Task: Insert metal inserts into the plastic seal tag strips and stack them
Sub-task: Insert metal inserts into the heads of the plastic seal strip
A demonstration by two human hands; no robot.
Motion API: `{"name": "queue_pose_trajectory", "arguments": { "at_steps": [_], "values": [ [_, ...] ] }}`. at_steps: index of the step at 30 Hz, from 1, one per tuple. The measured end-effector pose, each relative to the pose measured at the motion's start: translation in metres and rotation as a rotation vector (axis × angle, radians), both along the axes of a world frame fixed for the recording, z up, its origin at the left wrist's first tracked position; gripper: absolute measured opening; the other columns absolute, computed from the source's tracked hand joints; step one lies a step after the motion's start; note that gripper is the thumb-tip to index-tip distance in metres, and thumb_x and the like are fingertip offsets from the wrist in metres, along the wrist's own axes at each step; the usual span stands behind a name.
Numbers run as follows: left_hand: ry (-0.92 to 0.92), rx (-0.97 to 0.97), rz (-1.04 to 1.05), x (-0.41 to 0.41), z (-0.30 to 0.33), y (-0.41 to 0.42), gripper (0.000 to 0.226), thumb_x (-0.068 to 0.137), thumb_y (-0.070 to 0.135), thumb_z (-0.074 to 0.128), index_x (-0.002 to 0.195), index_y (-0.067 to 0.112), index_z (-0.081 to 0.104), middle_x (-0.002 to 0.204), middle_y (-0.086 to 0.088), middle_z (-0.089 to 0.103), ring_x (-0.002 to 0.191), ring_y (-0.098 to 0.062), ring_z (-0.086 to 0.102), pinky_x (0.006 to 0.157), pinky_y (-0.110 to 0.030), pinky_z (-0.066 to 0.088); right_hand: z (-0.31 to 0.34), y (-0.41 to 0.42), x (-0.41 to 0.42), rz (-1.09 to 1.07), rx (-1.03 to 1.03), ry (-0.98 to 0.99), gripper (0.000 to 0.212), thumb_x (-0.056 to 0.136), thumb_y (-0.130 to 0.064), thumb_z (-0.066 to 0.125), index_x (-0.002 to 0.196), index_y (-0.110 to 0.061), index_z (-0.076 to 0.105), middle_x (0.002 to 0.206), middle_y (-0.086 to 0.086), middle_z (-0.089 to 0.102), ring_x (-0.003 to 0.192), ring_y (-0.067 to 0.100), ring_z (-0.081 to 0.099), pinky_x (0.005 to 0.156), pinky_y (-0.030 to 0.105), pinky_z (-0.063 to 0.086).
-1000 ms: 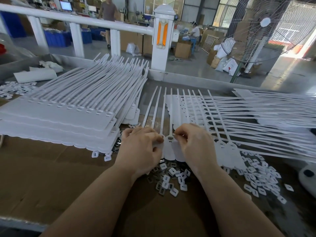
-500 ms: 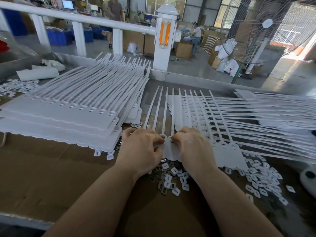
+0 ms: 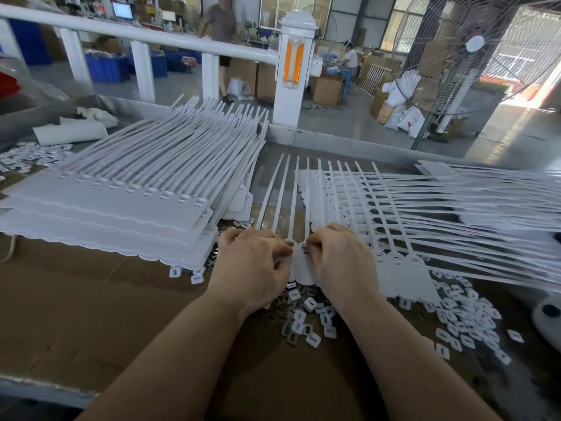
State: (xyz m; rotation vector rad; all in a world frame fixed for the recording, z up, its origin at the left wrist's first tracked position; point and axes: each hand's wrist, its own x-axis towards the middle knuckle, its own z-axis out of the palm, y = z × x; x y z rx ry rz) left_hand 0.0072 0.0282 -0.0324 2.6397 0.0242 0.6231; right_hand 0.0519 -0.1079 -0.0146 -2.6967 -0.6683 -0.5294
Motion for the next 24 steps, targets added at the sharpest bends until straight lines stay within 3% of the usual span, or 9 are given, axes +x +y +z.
{"name": "queue_pose_trajectory", "arguments": {
  "at_steps": [12,15,18,20,24],
  "values": [
    [-0.002,0.005,-0.008,0.0012,-0.0014,0.0005,0.023,0.087,0.035,0.052,0.103,0.037,0.068,0.109,0.023,0.061,0.109,0.001,0.046,0.094,-0.024,0.012,-0.0021,-0.0006,-0.0025,0.057,-0.133,-0.066,0.016,0.096,-0.014,0.046,0.104,-0.012,0.060,0.103,0.001,0.058,0.095,0.016,0.052,0.078,0.024,0.045],
    [-0.003,0.004,-0.008,0.0008,-0.0011,0.0008,0.024,0.087,0.034,0.052,0.103,0.037,0.068,0.110,0.022,0.061,0.109,0.001,0.046,0.093,-0.024,0.012,0.0005,0.0033,-0.0063,0.019,-0.140,-0.076,0.005,0.086,-0.005,0.060,0.090,-0.005,0.063,0.090,0.008,0.062,0.082,0.022,0.059,0.065,0.028,0.049],
    [-0.001,0.005,-0.009,0.0006,-0.0016,0.0005,0.024,0.087,0.034,0.051,0.103,0.037,0.068,0.109,0.022,0.061,0.109,0.000,0.046,0.093,-0.024,0.013,0.0020,0.0040,-0.0072,0.024,-0.117,-0.120,0.011,0.072,0.001,0.073,0.075,-0.005,0.064,0.074,0.008,0.063,0.066,0.021,0.060,0.053,0.027,0.047],
    [0.003,0.003,-0.011,0.0008,-0.0018,0.0004,0.024,0.087,0.034,0.051,0.104,0.037,0.068,0.110,0.022,0.061,0.109,0.000,0.046,0.093,-0.025,0.013,0.0011,0.0036,-0.0057,0.044,-0.152,-0.087,0.005,0.085,-0.006,0.062,0.088,-0.007,0.065,0.088,0.005,0.063,0.081,0.019,0.058,0.065,0.025,0.045],
    [0.005,0.013,-0.011,0.0014,-0.0019,0.0010,0.025,0.088,0.035,0.051,0.105,0.037,0.068,0.110,0.022,0.061,0.109,0.000,0.046,0.092,-0.024,0.013,-0.0026,-0.0025,-0.0019,0.084,-0.152,-0.079,0.022,0.097,-0.017,0.042,0.105,-0.015,0.063,0.104,-0.002,0.057,0.097,0.013,0.049,0.074,0.020,0.037]
  ]
}}
